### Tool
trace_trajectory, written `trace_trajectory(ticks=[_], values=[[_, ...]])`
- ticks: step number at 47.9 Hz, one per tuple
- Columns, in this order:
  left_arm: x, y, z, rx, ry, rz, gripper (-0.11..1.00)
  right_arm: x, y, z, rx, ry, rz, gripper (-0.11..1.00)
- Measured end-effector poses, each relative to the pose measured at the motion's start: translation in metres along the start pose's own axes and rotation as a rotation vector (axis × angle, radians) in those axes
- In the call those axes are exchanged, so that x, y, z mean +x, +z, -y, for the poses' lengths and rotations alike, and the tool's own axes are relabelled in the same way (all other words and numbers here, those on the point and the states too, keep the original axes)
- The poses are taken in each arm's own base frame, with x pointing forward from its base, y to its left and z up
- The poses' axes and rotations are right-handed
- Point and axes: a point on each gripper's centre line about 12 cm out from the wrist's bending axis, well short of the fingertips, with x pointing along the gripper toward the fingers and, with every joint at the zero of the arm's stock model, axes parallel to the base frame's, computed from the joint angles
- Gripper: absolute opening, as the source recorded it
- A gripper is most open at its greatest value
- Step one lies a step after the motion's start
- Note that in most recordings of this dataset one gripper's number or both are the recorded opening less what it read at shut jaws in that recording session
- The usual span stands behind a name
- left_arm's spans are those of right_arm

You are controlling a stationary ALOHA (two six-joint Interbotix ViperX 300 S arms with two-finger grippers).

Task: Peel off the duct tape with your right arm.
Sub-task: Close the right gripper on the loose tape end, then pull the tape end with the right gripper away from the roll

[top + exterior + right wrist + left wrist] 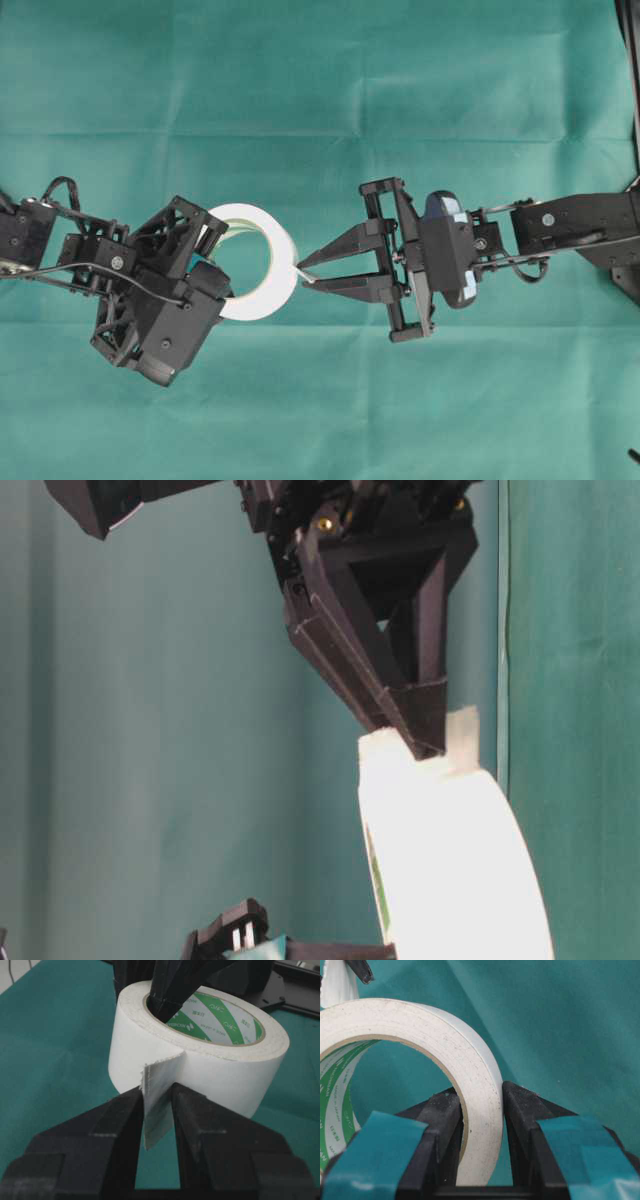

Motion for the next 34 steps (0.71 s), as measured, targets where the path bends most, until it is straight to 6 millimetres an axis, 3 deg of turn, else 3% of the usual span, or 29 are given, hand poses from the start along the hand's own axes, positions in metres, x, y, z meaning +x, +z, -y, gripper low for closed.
trace_trajectory(ticks=[27,34], values=[[0.000,-0.001,-0.001,-0.004,0.002,-0.002,0.21,-0.002,-0.003,0.008,0.001,-0.021,-0.008,-0.04],[0.000,-0.001,-0.001,-0.007,0.003,0.002,0.21,-0.005,-0.007,0.017,0.010,-0.047,-0.018,-0.09]])
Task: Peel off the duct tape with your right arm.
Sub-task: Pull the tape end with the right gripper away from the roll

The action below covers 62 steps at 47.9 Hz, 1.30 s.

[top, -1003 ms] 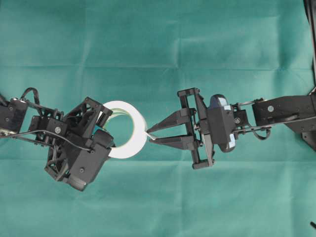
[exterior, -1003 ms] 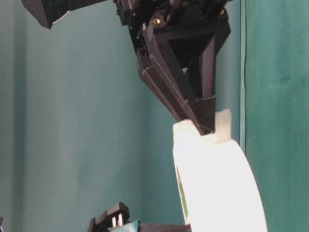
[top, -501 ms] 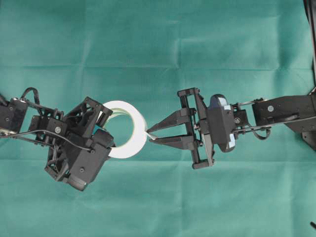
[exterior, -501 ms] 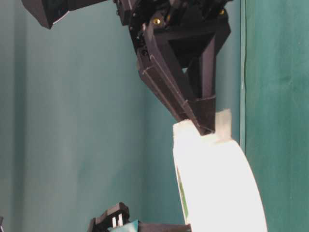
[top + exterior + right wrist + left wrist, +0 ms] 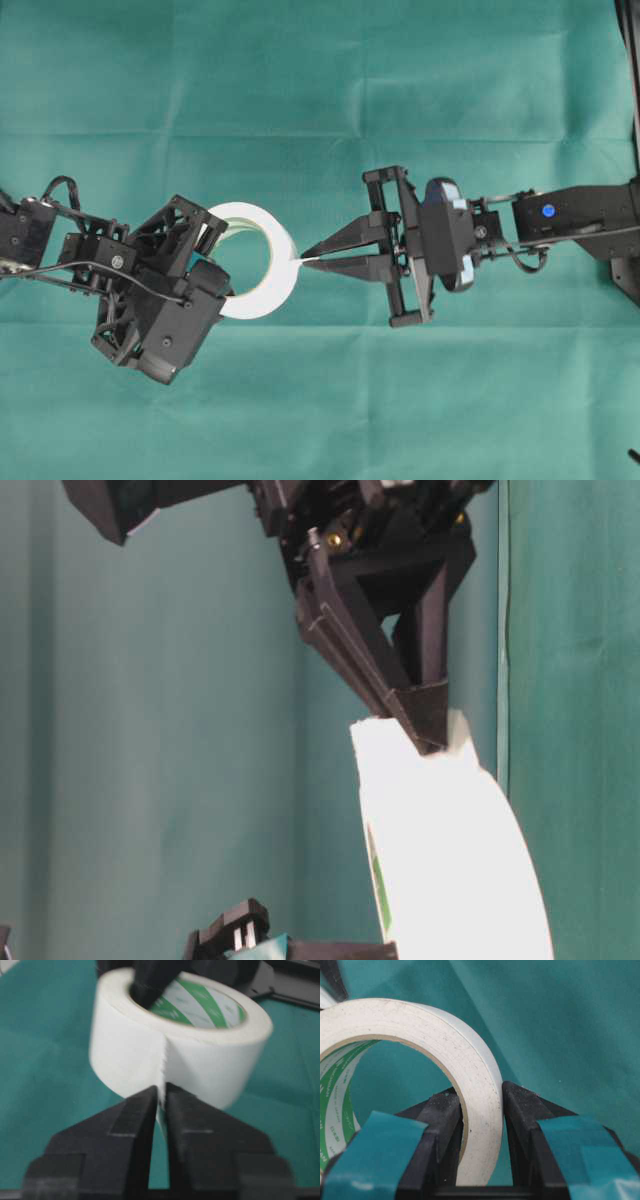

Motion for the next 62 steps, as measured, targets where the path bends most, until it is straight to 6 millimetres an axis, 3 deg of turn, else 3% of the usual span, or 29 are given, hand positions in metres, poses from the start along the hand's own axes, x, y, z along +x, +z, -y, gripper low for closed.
trace_trajectory(ticks=[38,62], values=[[0.002,-0.003,0.001,0.001,0.000,-0.002,0.21,0.003,0.004,0.005,-0.001,-0.009,0.027,-0.09],[0.005,-0.013,-0.001,-0.006,0.004,-0.024,0.21,0.003,0.005,-0.020,-0.007,0.053,0.032,-0.09]])
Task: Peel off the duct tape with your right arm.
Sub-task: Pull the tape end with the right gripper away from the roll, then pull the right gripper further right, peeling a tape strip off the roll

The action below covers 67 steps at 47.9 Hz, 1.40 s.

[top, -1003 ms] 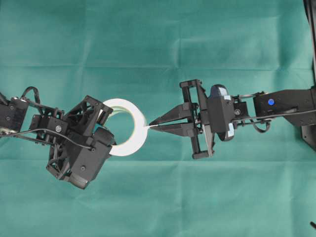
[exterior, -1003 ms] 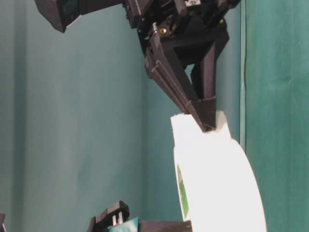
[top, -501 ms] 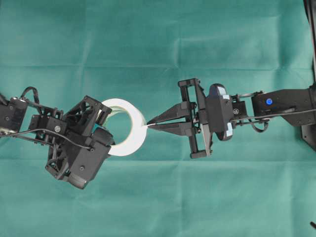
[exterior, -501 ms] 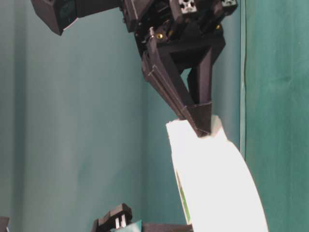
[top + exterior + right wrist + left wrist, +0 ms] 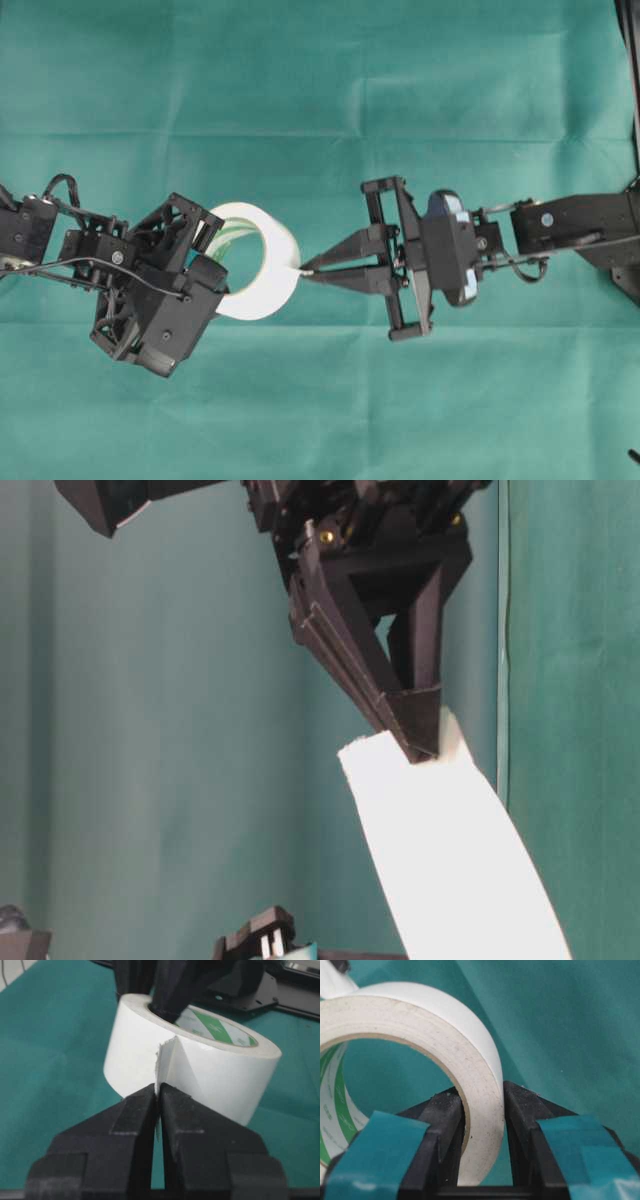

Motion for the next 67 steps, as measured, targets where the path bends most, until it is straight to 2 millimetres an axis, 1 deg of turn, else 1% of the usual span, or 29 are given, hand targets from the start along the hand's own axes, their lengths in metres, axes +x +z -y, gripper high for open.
trace_trajectory(ticks=[13,24,43,49,56,67], values=[[0.001,-0.003,-0.001,-0.006,0.001,-0.005,0.21,0.001,0.001,-0.011,-0.003,0.027,0.002,-0.09],[0.001,-0.003,-0.002,-0.006,0.003,-0.006,0.21,0.001,0.002,-0.015,-0.005,0.038,0.006,-0.09],[0.002,-0.007,-0.005,-0.030,0.006,-0.020,0.21,0.016,-0.005,-0.017,-0.003,0.047,0.008,-0.09],[0.001,-0.009,-0.010,-0.065,0.016,-0.023,0.21,0.018,-0.005,-0.019,-0.003,0.052,0.017,-0.09],[0.001,-0.015,-0.024,-0.111,0.044,-0.031,0.21,0.021,-0.003,-0.031,-0.005,0.082,0.023,-0.09],[0.000,-0.017,-0.028,-0.130,0.052,-0.035,0.21,0.024,-0.006,-0.031,-0.003,0.083,0.016,-0.09]])
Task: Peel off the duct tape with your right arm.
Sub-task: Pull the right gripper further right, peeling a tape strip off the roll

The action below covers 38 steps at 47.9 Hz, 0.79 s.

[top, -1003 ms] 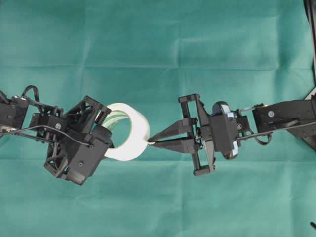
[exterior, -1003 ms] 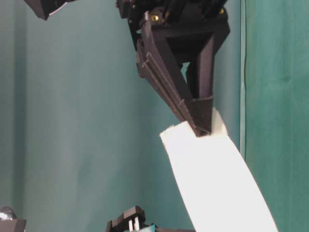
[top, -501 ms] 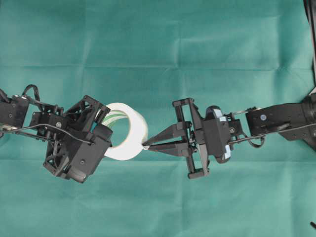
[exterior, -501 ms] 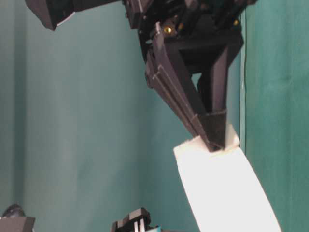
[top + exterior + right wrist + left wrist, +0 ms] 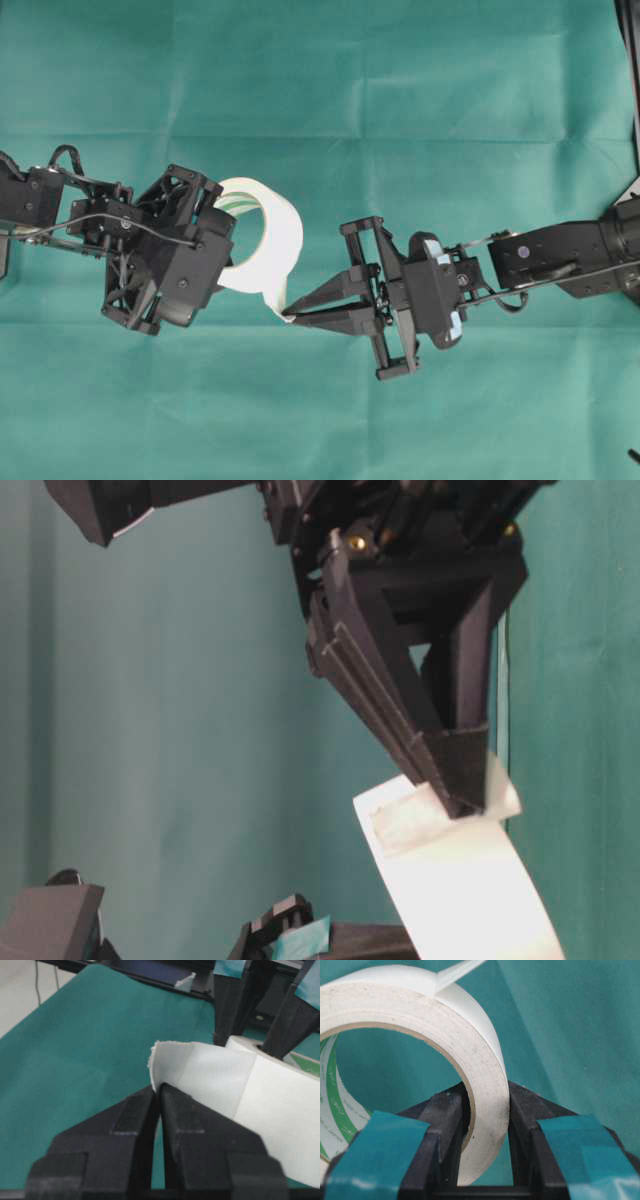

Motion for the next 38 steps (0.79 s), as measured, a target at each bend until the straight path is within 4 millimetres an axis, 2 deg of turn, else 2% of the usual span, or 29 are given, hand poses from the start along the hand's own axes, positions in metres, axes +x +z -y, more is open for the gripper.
trace_trajectory(ticks=[14,38], values=[[-0.001,-0.007,-0.021,-0.154,0.039,-0.008,0.21,0.002,0.000,-0.009,0.001,0.022,0.000,-0.09],[-0.001,-0.007,-0.022,-0.168,0.043,-0.009,0.21,0.007,0.005,-0.011,-0.001,0.028,0.012,-0.09]])
